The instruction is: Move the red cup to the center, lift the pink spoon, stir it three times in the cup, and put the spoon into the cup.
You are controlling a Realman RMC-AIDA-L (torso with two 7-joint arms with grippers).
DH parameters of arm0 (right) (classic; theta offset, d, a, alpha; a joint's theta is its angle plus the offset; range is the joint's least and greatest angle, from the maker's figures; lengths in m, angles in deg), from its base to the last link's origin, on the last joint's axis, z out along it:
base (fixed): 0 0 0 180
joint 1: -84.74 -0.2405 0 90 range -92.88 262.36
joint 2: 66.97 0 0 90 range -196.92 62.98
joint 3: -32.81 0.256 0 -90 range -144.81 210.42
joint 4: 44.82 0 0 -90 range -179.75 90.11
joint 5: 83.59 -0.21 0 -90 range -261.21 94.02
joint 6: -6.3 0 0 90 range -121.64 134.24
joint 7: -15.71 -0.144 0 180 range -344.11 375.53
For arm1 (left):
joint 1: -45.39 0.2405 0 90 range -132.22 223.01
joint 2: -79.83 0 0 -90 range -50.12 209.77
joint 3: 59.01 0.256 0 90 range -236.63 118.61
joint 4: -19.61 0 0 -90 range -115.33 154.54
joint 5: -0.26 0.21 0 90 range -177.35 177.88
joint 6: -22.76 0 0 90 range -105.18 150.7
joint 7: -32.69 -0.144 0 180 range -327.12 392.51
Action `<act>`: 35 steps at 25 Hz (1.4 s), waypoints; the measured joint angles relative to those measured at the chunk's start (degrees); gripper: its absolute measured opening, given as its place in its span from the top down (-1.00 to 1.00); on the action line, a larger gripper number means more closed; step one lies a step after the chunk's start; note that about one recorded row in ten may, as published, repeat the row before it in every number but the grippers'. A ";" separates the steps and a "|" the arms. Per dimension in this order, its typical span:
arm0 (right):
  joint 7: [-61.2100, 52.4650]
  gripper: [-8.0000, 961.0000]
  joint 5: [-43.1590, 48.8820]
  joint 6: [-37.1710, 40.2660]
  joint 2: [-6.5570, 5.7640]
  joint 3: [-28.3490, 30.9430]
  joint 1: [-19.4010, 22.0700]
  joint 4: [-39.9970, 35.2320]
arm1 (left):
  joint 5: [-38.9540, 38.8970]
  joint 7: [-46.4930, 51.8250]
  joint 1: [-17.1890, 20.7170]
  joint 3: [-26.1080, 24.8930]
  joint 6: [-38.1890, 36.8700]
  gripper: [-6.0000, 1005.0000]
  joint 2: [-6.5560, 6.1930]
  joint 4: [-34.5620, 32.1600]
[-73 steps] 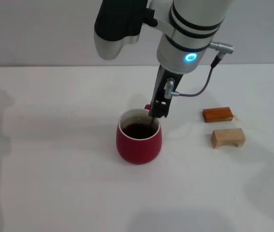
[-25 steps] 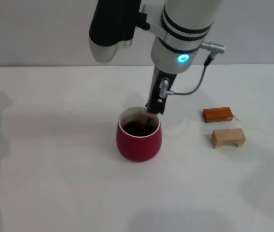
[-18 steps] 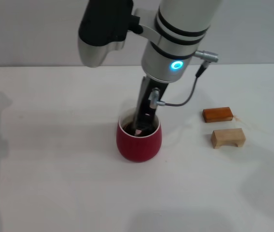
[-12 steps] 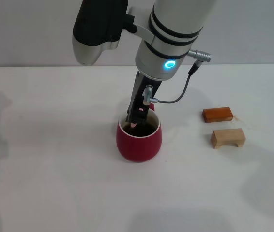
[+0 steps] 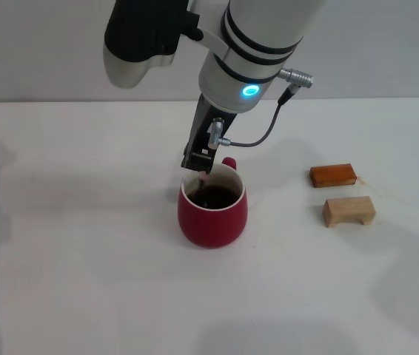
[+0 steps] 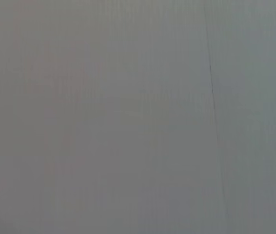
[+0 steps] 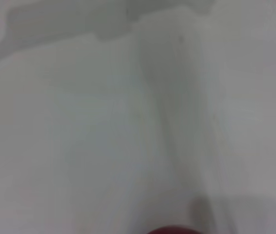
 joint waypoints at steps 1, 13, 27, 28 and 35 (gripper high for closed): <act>-0.05 0.73 0.20 0.41 0.04 -0.53 -0.06 0.05 | 0.04 0.00 0.00 0.00 0.00 0.99 -0.01 0.00; -1.19 0.37 -0.19 7.16 0.04 -1.30 5.19 8.25 | 0.08 0.02 0.20 0.21 -0.47 0.99 -0.01 0.00; 0.01 0.30 -0.12 71.51 0.01 -14.06 39.40 23.34 | 0.31 1.91 1.34 0.26 -1.16 0.99 -0.02 0.00; -0.15 0.30 -0.27 77.37 0.04 -15.35 41.14 22.58 | 0.31 1.92 1.34 0.27 -1.17 0.99 -0.04 0.00; -12.39 0.30 -3.56 117.50 -0.06 -22.29 47.11 9.73 | 0.29 1.59 1.33 1.50 -1.09 0.99 -0.12 0.00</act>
